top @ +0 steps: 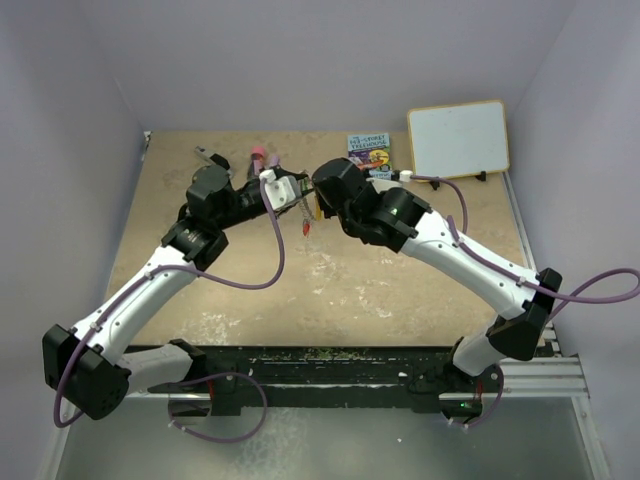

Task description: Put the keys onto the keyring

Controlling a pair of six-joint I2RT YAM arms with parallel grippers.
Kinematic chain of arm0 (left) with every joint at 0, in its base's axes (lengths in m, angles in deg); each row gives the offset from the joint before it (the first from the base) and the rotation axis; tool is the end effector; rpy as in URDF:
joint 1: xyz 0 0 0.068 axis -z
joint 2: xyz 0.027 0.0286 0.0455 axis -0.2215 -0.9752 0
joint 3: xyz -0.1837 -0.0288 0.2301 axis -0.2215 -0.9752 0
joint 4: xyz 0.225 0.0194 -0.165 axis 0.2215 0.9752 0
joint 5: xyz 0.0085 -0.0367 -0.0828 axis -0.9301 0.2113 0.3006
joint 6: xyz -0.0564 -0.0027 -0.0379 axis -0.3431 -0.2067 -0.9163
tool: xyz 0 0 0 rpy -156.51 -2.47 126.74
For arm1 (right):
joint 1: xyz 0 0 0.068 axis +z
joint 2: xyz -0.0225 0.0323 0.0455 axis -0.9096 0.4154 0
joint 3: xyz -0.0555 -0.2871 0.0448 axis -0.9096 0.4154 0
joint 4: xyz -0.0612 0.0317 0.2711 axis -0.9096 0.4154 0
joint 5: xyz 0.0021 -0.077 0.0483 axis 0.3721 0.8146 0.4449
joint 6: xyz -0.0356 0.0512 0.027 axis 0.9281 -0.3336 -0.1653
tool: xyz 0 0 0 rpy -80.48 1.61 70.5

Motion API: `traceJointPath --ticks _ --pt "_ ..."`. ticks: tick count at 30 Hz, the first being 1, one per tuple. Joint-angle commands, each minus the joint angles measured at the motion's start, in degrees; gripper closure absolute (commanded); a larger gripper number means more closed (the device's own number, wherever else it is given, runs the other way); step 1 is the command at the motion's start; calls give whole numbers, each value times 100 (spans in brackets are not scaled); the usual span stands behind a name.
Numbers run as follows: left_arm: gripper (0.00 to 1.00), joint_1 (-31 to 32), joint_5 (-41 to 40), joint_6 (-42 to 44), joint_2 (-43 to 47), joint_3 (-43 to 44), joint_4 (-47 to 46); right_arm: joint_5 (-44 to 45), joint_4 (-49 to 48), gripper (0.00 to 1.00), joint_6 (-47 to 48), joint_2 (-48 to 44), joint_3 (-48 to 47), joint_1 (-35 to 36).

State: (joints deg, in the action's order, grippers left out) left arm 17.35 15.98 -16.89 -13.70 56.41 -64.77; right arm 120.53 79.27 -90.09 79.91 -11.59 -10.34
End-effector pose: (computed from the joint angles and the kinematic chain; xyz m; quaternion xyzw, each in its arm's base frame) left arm 0.2422 -0.1743 0.4027 0.4903 0.5096 -0.2226 0.6711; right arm 0.2388 0.2798 0.4385 0.5755 0.6030 0.4421 0.3312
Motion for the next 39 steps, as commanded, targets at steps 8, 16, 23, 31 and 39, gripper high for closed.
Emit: traceJointPath --ticks 8,16,23,31,39 --pt "65 24 -297 264 276 123 61 264 -515 100 -373 -427 191 -9" --pt "77 26 -432 393 297 169 192 330 -643 100 -252 -477 222 -9" --pt "81 26 -456 458 314 221 194 339 -707 100 -227 -499 253 -9" --pt "72 26 -442 337 353 229 166 348 -768 100 -135 -427 177 -9" --pt "71 26 -435 234 297 281 94 337 -797 100 -67 -354 141 -9"
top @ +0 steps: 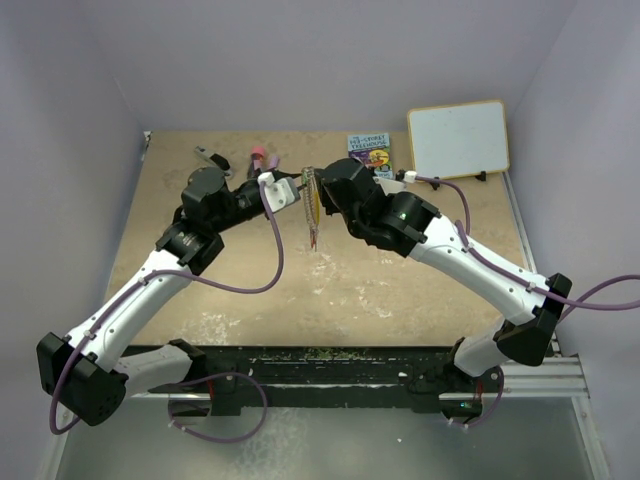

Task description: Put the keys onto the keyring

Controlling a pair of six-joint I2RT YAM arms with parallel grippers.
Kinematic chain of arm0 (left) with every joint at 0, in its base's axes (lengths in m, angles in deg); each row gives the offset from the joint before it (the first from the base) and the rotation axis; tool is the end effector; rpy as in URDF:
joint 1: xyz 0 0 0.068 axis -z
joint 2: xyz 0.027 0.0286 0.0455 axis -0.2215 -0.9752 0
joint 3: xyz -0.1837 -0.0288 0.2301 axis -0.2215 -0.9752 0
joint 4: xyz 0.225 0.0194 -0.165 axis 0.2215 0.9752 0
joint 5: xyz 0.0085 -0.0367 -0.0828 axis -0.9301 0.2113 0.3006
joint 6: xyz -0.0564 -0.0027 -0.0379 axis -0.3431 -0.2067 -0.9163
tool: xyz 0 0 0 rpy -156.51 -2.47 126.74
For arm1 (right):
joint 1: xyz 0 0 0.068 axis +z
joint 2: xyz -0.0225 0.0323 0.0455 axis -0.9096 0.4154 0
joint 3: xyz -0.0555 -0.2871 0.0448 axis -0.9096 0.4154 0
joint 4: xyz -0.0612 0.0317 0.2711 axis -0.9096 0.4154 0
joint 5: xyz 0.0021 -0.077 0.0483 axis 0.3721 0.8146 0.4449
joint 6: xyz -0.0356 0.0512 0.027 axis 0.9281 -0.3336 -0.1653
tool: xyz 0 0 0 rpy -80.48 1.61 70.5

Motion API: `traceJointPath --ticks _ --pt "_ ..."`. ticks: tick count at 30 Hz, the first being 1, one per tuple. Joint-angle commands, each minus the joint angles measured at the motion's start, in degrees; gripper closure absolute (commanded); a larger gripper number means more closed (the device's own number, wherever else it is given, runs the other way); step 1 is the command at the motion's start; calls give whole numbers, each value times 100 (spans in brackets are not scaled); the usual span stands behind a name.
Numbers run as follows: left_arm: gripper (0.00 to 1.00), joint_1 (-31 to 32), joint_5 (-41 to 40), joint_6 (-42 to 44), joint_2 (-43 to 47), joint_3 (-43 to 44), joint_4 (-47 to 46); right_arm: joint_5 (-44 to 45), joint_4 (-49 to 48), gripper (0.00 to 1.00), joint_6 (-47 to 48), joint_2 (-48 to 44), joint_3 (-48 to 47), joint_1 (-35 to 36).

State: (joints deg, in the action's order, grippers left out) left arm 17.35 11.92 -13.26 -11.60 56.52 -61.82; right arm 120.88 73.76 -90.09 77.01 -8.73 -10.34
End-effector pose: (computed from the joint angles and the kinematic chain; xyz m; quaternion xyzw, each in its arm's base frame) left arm 0.2363 -0.1669 0.4071 0.4896 0.5158 -0.1781 0.6801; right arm 0.2335 0.2718 0.4480 0.5766 0.5740 0.4808 0.3271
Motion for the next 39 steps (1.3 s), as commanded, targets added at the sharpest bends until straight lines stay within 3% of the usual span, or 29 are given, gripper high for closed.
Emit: traceJointPath --ticks 1,7,27,39 --pt "70 26 -42 -155 71 282 -230 300 -269 100 -61 -63 -136 -9" --pt "65 26 -99 -332 -5 340 -328 265 -322 100 -49 -63 -99 -10" --pt "65 26 -70 -609 -129 378 -413 -486 378 100 -808 354 -689 -9" --pt "65 26 -176 -351 -33 298 -221 -278 552 100 -934 127 -518 -9"
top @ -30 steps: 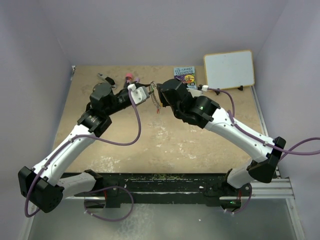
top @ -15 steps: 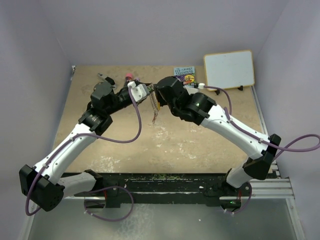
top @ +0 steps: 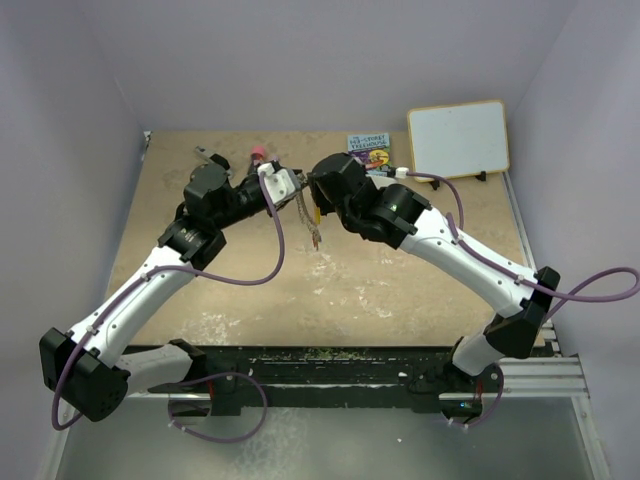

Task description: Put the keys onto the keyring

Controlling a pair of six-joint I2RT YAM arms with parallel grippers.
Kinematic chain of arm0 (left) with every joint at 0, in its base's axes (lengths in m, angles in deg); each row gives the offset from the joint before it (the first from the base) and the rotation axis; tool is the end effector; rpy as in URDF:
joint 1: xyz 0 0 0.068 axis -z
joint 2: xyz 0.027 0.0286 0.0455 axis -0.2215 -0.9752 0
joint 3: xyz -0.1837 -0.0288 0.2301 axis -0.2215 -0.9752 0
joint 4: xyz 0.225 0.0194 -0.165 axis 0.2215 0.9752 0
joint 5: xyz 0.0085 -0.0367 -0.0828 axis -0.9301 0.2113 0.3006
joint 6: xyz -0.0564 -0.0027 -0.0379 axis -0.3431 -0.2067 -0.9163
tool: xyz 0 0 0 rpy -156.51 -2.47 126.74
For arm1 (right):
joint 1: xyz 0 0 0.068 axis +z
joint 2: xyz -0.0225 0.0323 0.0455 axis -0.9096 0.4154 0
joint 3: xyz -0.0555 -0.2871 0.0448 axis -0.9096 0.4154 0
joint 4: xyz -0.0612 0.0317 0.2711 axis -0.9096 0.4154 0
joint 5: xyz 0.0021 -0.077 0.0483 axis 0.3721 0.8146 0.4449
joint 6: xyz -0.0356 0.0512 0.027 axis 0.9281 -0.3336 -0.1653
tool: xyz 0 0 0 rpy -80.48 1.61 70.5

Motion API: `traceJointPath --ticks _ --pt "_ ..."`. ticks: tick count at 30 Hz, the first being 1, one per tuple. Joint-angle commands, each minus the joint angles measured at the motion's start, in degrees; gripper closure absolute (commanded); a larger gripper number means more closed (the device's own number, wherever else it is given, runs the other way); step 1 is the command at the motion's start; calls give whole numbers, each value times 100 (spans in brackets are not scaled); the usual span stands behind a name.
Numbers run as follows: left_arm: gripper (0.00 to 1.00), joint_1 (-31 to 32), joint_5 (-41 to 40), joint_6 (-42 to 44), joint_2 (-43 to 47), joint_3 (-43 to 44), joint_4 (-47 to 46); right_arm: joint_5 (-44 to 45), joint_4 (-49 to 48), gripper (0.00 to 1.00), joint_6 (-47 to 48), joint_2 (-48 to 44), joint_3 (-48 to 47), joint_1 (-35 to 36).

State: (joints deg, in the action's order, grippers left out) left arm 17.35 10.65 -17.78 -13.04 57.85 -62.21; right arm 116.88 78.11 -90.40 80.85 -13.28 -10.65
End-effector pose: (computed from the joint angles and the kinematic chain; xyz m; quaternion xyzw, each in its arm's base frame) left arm 0.2430 -0.1696 0.4102 0.4626 0.5382 -0.1969 0.6764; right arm 0.2423 0.2860 0.4441 0.5710 0.6065 0.4626 0.3035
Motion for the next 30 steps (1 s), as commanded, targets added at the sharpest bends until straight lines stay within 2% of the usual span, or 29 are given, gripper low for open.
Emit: traceJointPath --ticks 1,19,24,30 --pt "65 26 -61 119 122 171 -151 127 111 100 -903 -263 -44 21" --pt "67 26 -89 650 326 160 307 361 -128 100 -692 -368 76 21" --pt "83 26 0 674 294 198 321 423 -164 100 -667 -390 110 21" --pt "90 30 10 794 296 207 417 461 -259 100 -666 -491 249 21"
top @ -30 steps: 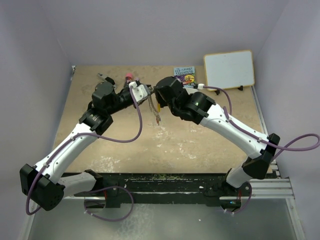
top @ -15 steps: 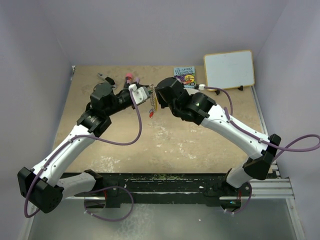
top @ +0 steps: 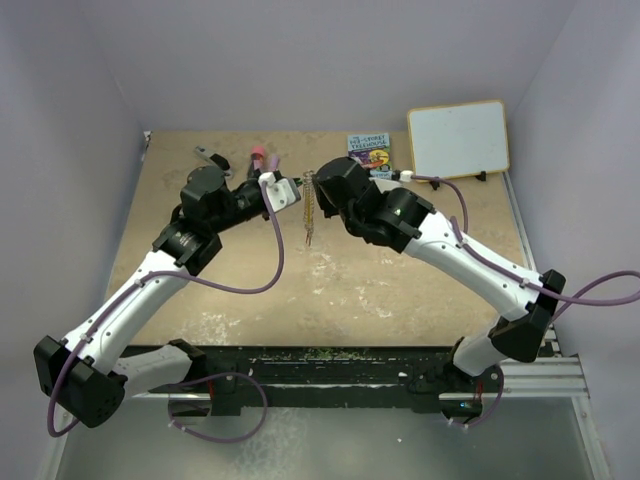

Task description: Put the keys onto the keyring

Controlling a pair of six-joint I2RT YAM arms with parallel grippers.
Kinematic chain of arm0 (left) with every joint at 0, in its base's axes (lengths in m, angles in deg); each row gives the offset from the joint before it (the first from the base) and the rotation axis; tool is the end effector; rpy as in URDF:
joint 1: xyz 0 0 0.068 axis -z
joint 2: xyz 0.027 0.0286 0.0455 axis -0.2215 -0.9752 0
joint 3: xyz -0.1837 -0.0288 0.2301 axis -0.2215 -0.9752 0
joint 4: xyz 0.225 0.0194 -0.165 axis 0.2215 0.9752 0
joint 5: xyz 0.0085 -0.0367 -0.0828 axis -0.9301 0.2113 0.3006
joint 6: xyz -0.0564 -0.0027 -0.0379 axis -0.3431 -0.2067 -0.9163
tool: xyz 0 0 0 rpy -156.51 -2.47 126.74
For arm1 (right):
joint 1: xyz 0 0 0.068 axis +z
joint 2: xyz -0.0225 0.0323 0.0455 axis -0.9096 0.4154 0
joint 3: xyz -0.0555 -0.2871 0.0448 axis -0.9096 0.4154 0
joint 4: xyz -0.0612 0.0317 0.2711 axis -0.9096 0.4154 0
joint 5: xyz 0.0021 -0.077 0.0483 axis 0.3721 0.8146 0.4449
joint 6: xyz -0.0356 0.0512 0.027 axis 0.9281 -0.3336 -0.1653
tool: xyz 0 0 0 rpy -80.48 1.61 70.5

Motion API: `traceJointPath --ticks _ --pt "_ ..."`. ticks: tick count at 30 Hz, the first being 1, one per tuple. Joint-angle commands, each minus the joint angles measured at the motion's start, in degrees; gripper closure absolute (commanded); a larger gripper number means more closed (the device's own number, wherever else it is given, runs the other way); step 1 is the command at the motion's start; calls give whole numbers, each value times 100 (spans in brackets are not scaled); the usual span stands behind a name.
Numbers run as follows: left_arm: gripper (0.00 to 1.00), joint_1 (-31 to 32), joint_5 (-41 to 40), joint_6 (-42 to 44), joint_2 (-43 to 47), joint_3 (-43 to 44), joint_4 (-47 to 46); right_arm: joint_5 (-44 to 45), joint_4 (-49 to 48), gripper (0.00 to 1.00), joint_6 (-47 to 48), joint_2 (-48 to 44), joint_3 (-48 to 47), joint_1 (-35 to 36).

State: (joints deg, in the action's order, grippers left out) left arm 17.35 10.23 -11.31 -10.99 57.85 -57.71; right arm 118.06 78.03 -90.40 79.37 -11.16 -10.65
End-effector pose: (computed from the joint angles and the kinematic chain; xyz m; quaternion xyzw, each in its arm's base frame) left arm 0.2339 -0.1639 0.4102 0.4948 0.5273 -0.1594 0.6721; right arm 0.2387 0.2793 0.4405 0.5737 0.6041 0.4565 0.3124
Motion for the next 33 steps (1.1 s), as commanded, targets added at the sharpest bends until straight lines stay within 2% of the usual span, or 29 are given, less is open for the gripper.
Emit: traceJointPath --ticks 1,8,24,33 --pt "91 26 18 171 98 207 -26 344 -268 100 -666 -362 64 21" --pt "92 26 -226 471 126 224 148 228 -654 100 -595 -590 386 21" --pt "97 17 -447 986 41 286 83 78 -840 100 -533 -676 553 21" --pt "97 17 -467 1214 134 330 380 28 -858 100 -601 -723 665 21"
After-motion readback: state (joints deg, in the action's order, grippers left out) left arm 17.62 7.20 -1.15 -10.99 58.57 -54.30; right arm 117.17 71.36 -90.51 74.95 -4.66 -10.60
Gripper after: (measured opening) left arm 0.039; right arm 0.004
